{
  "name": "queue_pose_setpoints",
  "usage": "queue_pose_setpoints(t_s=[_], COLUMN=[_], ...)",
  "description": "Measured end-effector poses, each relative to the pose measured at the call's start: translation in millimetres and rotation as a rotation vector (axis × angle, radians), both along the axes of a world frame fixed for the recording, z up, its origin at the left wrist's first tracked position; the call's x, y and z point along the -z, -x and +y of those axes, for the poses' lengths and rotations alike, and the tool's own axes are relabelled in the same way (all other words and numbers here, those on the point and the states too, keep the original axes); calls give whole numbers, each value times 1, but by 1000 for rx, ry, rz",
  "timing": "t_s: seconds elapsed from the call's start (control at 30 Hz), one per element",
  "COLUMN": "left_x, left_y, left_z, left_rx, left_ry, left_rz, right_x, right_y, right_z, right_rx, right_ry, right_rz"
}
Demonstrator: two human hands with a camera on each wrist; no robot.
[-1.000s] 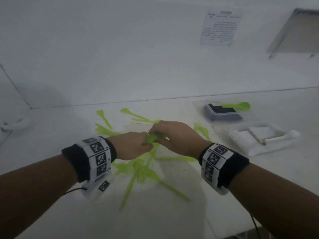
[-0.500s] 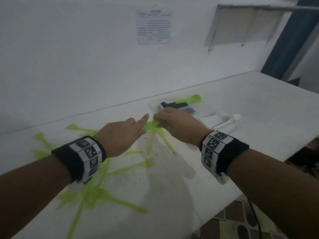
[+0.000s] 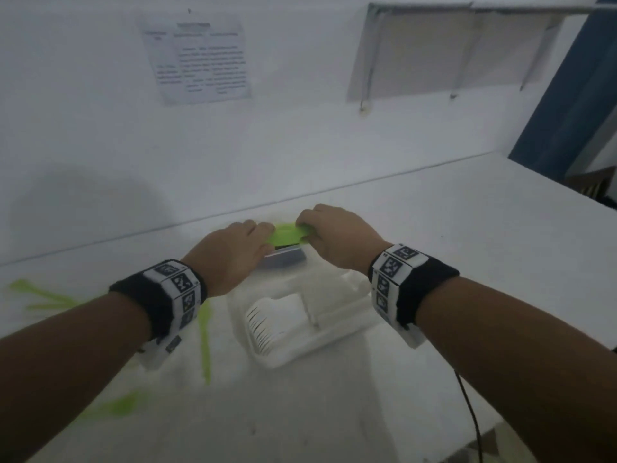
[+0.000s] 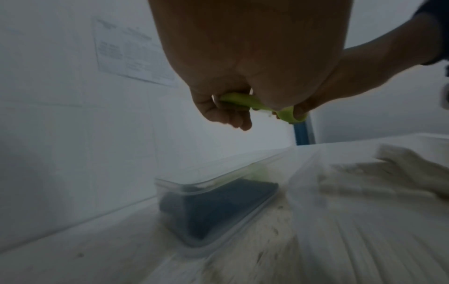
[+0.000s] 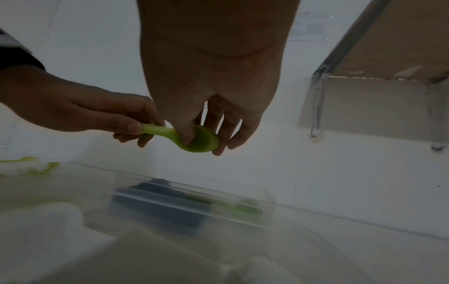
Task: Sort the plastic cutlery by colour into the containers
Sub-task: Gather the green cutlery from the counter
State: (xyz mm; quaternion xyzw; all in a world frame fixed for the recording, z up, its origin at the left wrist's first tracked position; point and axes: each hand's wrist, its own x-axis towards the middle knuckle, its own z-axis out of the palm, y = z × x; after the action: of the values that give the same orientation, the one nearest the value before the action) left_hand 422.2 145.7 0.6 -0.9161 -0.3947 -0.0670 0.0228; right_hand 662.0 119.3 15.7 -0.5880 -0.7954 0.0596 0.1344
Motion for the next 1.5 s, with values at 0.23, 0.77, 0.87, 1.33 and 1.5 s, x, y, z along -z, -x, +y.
queue_pose_setpoints(t_s=[0.23, 0.77, 0.87, 1.33, 1.5], left_x=[11, 33, 33, 41, 41], left_y=[-59, -94, -98, -94, -96], left_z=[49, 107, 113, 116, 114], left_rx=[-81, -167, -184, -178, -181], left_ry=[0, 155, 201, 214, 161], left_rz=[18, 322, 332, 202, 232], right_x=[15, 46, 49, 73, 73], right_y=[-56, -71, -75, -69, -67], right_z=[63, 134, 141, 155, 157], right_rx=[-6, -121, -143, -167, -159], right_ry=[47, 274, 234, 140, 120], right_rz=[-92, -255, -221, -251, -312])
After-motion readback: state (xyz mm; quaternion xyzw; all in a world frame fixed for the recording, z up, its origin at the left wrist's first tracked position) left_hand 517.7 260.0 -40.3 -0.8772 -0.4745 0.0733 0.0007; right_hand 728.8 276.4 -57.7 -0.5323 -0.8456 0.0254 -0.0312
